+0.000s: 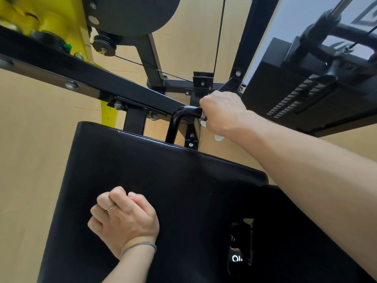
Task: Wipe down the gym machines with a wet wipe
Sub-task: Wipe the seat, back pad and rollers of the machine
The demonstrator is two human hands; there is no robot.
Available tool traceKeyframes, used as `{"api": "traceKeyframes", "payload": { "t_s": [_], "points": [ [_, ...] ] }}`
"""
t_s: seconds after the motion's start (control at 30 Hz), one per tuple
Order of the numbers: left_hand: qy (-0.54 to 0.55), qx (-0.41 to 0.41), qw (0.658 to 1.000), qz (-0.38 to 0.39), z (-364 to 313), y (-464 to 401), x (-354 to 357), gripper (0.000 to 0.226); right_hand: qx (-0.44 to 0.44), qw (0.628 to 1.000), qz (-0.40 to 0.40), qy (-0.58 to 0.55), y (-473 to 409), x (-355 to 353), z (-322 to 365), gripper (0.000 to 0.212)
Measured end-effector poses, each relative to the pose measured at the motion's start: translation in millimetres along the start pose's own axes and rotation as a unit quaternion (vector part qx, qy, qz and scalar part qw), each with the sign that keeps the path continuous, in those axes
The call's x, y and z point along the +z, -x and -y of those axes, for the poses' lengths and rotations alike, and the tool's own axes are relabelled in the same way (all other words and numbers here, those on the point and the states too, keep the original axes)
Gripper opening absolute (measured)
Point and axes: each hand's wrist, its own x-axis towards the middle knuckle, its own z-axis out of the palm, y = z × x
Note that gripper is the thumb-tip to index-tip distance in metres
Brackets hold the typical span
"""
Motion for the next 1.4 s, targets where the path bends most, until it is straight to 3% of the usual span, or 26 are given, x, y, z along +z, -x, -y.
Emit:
{"api": "traceKeyframes", "payload": {
  "t_s": [0.17,0.27,0.53,0.83,0.93,1.1,1.27,1.4],
  "points": [
    [-0.001,0.005,1.000,-0.004,0.6,0.5,0.3,0.020,-0.020,0.998,-0.048,0.035,-7.3,28.3,-10.7,0.011],
    [-0.003,0.007,1.000,-0.009,0.9,0.4,1.2,0.019,0.009,0.997,-0.017,-0.081,-13.5,38.1,-12.8,0.014],
    [-0.011,0.012,1.000,-0.015,0.8,1.2,0.4,0.019,0.021,0.987,-0.127,-0.097,-5.6,57.9,-15.1,0.019],
    [-0.010,0.015,1.000,-0.015,0.3,0.1,0.1,0.019,0.190,0.973,-0.104,-0.080,25.2,85.7,-62.7,0.015],
    [-0.011,0.010,1.000,-0.014,-0.2,-0.4,0.5,0.018,0.174,0.976,-0.099,-0.088,24.3,82.5,-58.7,0.012],
    [-0.015,0.016,0.999,-0.025,0.3,-0.2,1.7,0.015,0.078,0.977,-0.169,-0.102,2.9,70.4,-17.1,0.008],
    [-0.017,0.014,0.999,-0.030,-1.1,-0.6,1.2,0.015,0.025,0.989,-0.092,-0.116,-18.8,50.0,-3.3,0.014],
    [-0.015,0.017,0.999,-0.038,0.2,0.0,1.9,0.015,0.065,0.990,-0.014,-0.123,-0.9,52.9,-41.8,0.007]
  ]
}}
